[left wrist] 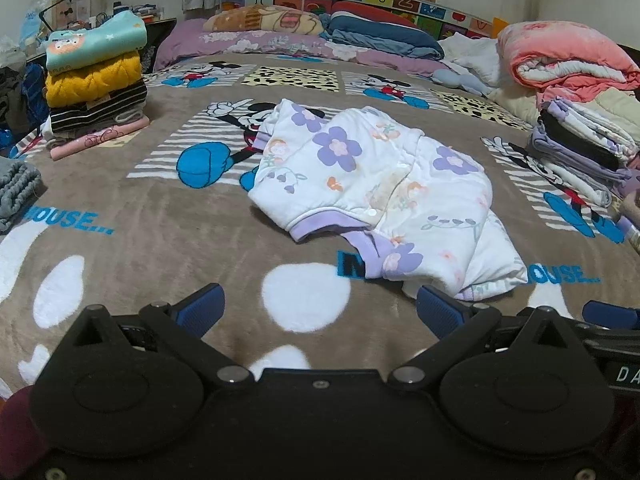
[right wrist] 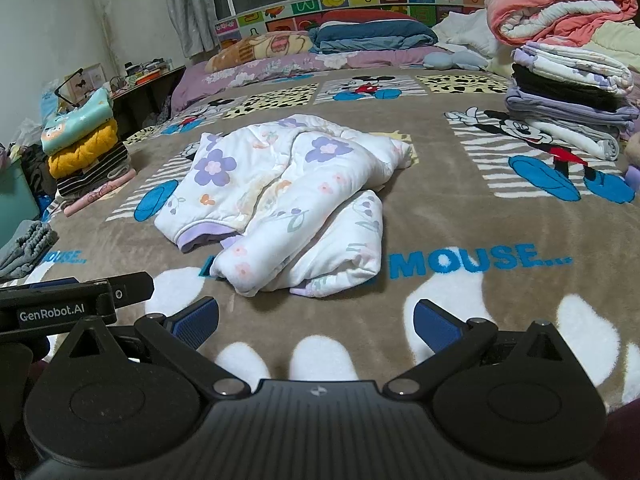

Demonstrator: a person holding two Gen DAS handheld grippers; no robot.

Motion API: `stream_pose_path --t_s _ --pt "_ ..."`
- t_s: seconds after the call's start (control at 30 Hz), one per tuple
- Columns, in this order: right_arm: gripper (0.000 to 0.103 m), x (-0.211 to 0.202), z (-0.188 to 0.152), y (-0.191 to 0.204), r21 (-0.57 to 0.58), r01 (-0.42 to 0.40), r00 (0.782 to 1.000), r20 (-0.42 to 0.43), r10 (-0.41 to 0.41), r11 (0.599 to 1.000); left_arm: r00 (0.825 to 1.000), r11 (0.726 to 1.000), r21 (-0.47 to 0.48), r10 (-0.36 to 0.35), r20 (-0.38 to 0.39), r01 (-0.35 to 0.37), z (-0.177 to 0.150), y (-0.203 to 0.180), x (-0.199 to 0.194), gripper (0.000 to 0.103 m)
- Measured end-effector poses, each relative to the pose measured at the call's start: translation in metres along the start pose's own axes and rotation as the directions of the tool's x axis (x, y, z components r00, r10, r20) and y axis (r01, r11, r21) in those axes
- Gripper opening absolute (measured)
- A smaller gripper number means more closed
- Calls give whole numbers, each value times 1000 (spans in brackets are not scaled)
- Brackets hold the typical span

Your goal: Fold clothes

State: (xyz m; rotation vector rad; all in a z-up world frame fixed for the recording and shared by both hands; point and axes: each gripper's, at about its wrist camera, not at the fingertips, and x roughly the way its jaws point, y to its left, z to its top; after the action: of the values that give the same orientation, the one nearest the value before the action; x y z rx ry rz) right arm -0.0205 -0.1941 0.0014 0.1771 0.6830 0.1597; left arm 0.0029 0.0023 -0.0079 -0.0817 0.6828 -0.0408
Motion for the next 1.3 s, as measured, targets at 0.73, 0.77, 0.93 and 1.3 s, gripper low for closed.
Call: stream_pose_path --t_s 0.73,0.77,0.93,1.3 --pt "103 0 -1 -1 1 -11 1000 6 11 1000 1000 1000 -6 -11 7 11 2 4 2 103" --pt "103 1 -1 -1 1 -15 1000 7 15 1000 1000 1000 -7 -13 9 13 2 5 3 103" --pt "103 2 -3 -2 -13 -31 999 26 31 999 1000 1000 -12 -22 20 22 5 8 6 103" --pt "103 21 -21 19 -421 146 964 264 -33 895 996 990 135 -42 78 31 15 20 28 103"
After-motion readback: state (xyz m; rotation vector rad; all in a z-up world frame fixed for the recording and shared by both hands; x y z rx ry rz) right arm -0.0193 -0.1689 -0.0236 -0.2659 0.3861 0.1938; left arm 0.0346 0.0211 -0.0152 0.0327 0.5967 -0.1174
